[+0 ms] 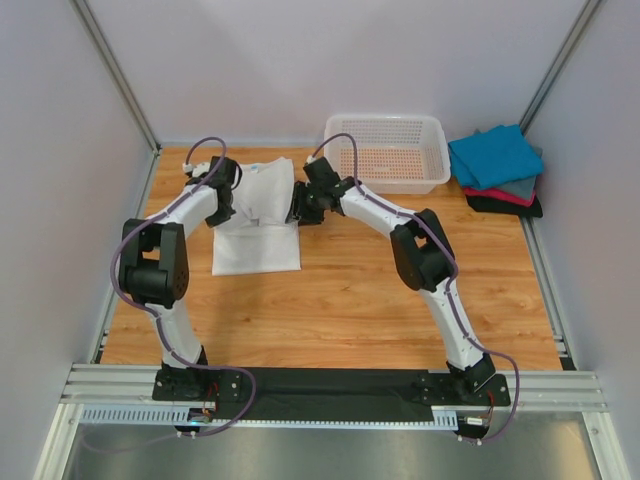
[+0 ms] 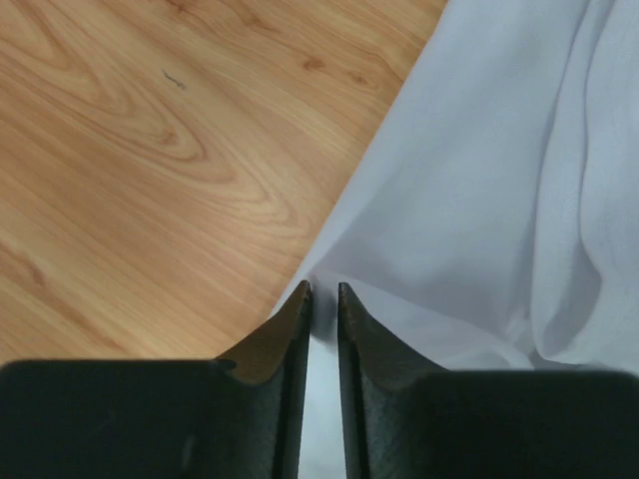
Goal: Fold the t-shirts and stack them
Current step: Fold the tshirt
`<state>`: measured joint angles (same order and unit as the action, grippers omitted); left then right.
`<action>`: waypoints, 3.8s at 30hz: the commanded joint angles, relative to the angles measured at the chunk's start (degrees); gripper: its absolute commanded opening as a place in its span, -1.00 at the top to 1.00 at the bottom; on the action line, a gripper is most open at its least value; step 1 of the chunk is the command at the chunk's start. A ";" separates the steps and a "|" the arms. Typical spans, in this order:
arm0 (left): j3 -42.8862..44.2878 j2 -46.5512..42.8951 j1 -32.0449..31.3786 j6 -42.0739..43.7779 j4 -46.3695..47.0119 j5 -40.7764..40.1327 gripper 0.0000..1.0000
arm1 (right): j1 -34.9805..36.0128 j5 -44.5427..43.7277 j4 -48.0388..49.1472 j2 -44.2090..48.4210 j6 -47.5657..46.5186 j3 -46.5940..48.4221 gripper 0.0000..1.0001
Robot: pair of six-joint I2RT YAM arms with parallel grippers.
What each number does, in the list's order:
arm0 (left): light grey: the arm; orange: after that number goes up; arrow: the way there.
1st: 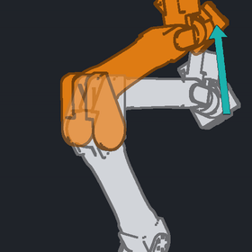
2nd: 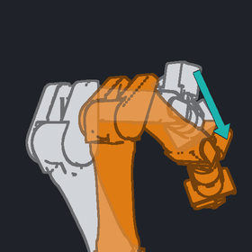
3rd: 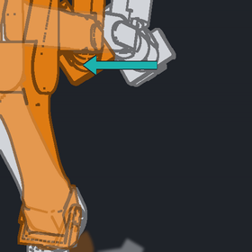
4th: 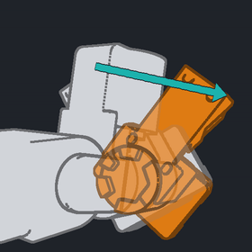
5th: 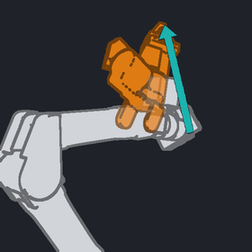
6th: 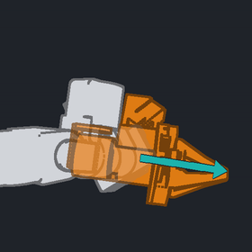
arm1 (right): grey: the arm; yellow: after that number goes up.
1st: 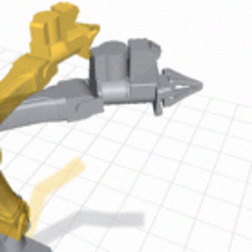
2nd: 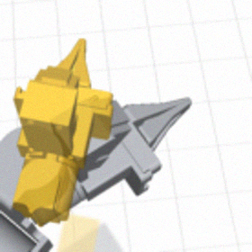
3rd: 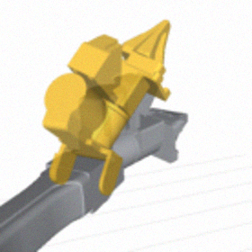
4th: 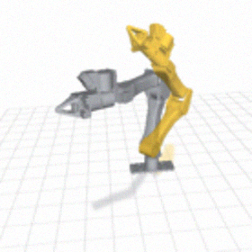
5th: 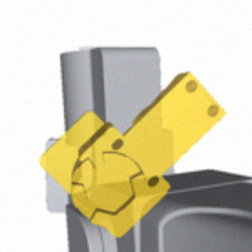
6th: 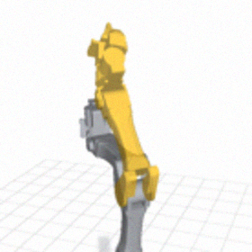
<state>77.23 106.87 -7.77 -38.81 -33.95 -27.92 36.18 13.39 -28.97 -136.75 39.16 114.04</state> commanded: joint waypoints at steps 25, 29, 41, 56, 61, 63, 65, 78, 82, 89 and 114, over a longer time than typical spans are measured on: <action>-29.68 -28.39 -2.43 -25.35 23.56 22.03 -0.99 | -2.25 -2.39 5.79 31.87 2.87 -24.30 -1.00; -29.16 -23.83 -2.51 -27.81 27.80 22.65 -0.99 | -2.70 -10.89 -0.72 37.77 -6.27 -23.86 -1.00; -24.07 -13.36 -3.39 -31.77 32.73 22.65 -0.99 | -9.20 -20.35 -11.28 48.32 -10.86 -23.59 -1.00; -17.56 -5.97 -3.30 -31.77 32.55 21.59 -0.99 | -9.38 -18.05 -12.42 46.13 -9.27 -21.76 -1.00; -16.32 -8.25 -3.39 -30.45 30.18 21.95 -0.99 | -9.29 -17.96 -12.60 45.78 -9.28 -21.40 -1.00; -16.94 -9.39 -3.39 -30.28 30.35 21.51 -0.99 | -9.38 -17.61 -12.42 45.34 -9.19 -21.49 -1.00; -17.38 -10.71 -3.39 -30.19 29.04 21.33 -0.99 | -9.38 -16.91 -12.77 44.64 -8.40 -21.31 -1.00; -22.21 -14.68 -3.39 -31.51 24.37 18.96 -0.99 | -9.46 -14.44 -13.13 43.23 -7.52 -21.49 -1.00; -21.51 -11.70 -3.13 -30.89 25.69 19.13 -0.99 | -9.38 -15.32 -13.74 43.14 -7.25 -21.40 -1.00; -18.44 -7.91 -1.64 -29.49 25.78 19.48 -0.99 | -9.38 -15.94 -14.01 43.32 -7.08 -21.31 -1.00; -11.67 -1.93 -0.05 -27.90 32.81 17.20 -0.99 | -9.90 -18.05 -15.41 43.32 -7.52 -21.05 -1.00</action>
<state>62.46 104.09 -8.14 -67.57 -4.82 -9.47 26.55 -3.53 -44.14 -94.11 31.68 90.80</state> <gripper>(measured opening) 0.993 0.998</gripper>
